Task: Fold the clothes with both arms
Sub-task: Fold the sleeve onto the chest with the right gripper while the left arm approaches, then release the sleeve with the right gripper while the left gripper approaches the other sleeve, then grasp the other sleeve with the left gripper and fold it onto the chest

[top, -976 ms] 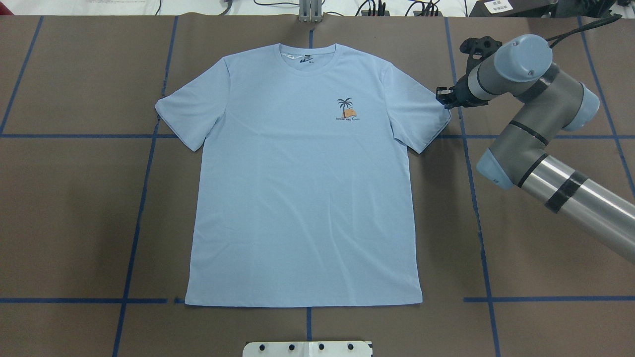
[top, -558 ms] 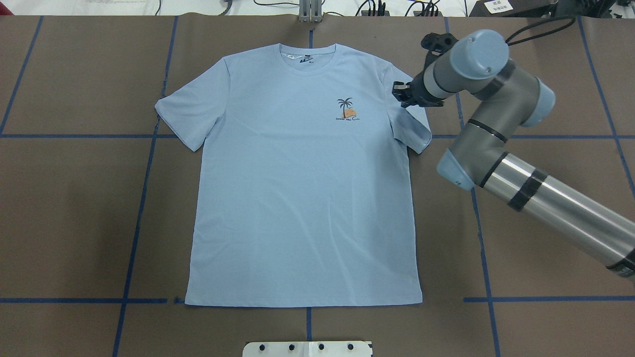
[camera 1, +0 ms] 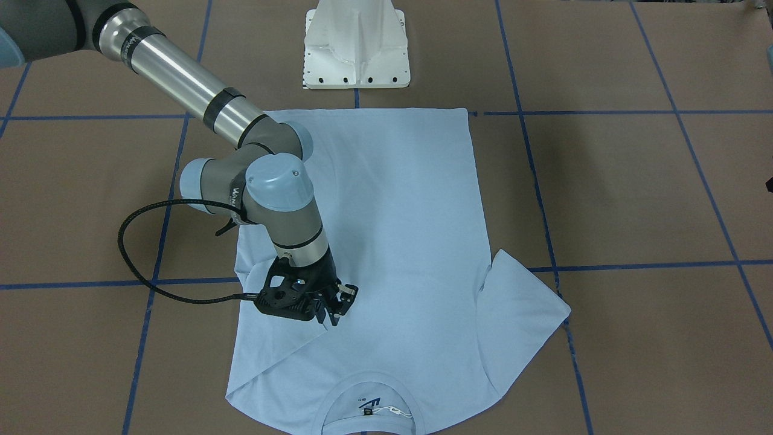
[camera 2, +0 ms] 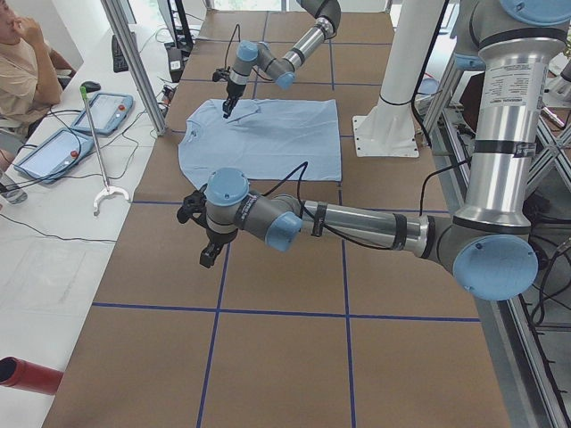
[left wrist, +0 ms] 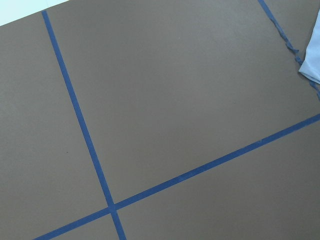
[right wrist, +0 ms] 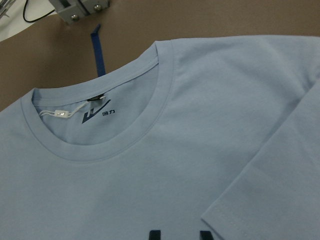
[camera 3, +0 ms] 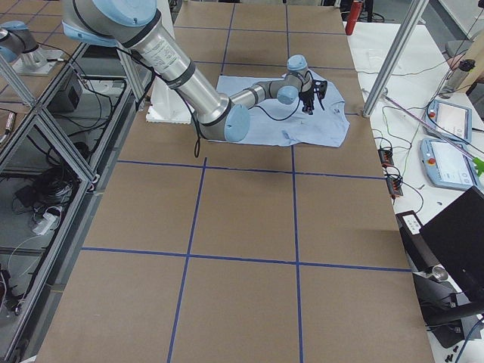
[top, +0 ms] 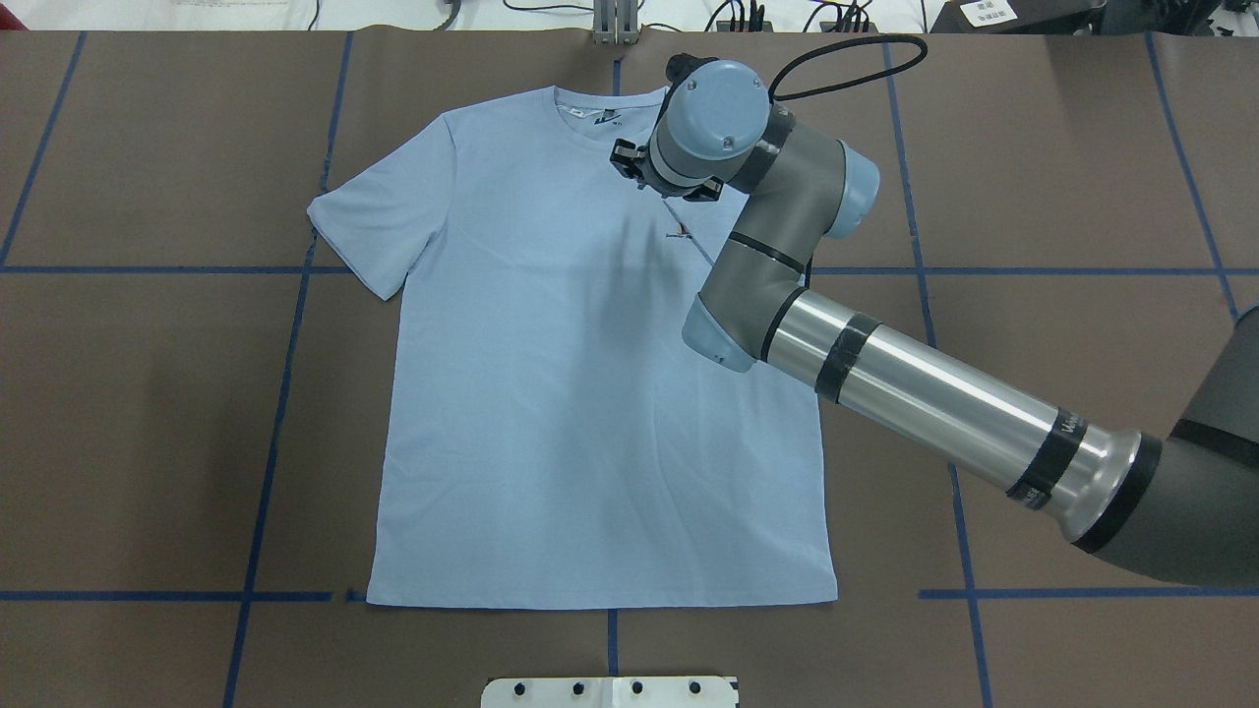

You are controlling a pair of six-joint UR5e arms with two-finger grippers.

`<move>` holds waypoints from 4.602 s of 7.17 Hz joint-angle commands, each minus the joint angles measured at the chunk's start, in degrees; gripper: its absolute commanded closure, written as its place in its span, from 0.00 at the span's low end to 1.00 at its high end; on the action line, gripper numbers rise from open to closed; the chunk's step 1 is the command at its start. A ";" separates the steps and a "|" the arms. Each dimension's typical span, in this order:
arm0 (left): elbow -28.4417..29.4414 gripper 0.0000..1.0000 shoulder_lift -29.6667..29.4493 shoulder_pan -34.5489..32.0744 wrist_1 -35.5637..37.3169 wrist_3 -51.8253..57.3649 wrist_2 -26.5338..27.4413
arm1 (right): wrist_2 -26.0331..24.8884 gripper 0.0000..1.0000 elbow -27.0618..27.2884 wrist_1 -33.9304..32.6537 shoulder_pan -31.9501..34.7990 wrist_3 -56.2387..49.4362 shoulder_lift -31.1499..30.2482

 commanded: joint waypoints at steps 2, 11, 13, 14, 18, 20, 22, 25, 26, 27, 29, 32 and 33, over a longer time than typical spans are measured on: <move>1.49 0.00 -6.20 11.84 -13.46 -26.73 0.13 | -2.51 0.00 5.39 -0.21 -4.83 11.89 3.79; 21.61 0.36 -23.81 28.59 -16.49 -52.88 22.36 | -6.91 0.00 56.51 -11.30 -6.07 10.90 -31.02; 23.98 0.36 -23.82 28.86 -18.94 -52.97 22.36 | -7.26 0.00 56.69 -11.20 -6.08 10.18 -32.08; 24.51 0.36 -24.95 28.95 -18.95 -52.97 22.36 | -7.53 0.00 56.69 -11.20 -5.99 10.10 -32.17; 28.47 0.36 -26.72 29.30 -21.68 -52.97 22.36 | -8.14 0.00 57.04 -11.20 -5.90 10.10 -32.87; 28.56 0.36 -26.63 29.91 -21.68 -52.97 22.36 | -9.02 0.00 56.95 -11.20 -5.99 10.10 -32.96; 28.74 0.42 -26.54 30.27 -21.68 -52.88 22.36 | -8.93 0.00 57.13 -11.20 -5.99 10.10 -33.40; 28.56 1.00 -26.98 30.27 -21.59 -53.06 22.19 | -9.02 0.00 57.13 -11.20 -5.99 10.10 -33.75; 28.48 1.00 -27.41 30.27 -21.59 -53.15 22.01 | -9.02 0.00 57.13 -11.20 -5.99 10.10 -33.84; 27.17 1.00 -28.46 30.27 -21.59 -55.58 21.49 | -9.02 0.00 57.13 -11.20 -5.99 10.10 -33.92; 24.44 1.00 -32.32 31.49 -21.68 -64.61 17.63 | -9.02 0.00 56.95 -11.20 -6.25 10.10 -34.27; 28.53 1.00 -39.78 35.01 -21.68 -72.38 18.14 | -9.02 0.00 56.60 -11.20 -7.39 10.36 -35.15; 33.17 1.00 -43.12 35.36 -22.63 -72.57 18.40 | -10.24 0.00 56.51 -11.12 -8.44 10.36 -35.16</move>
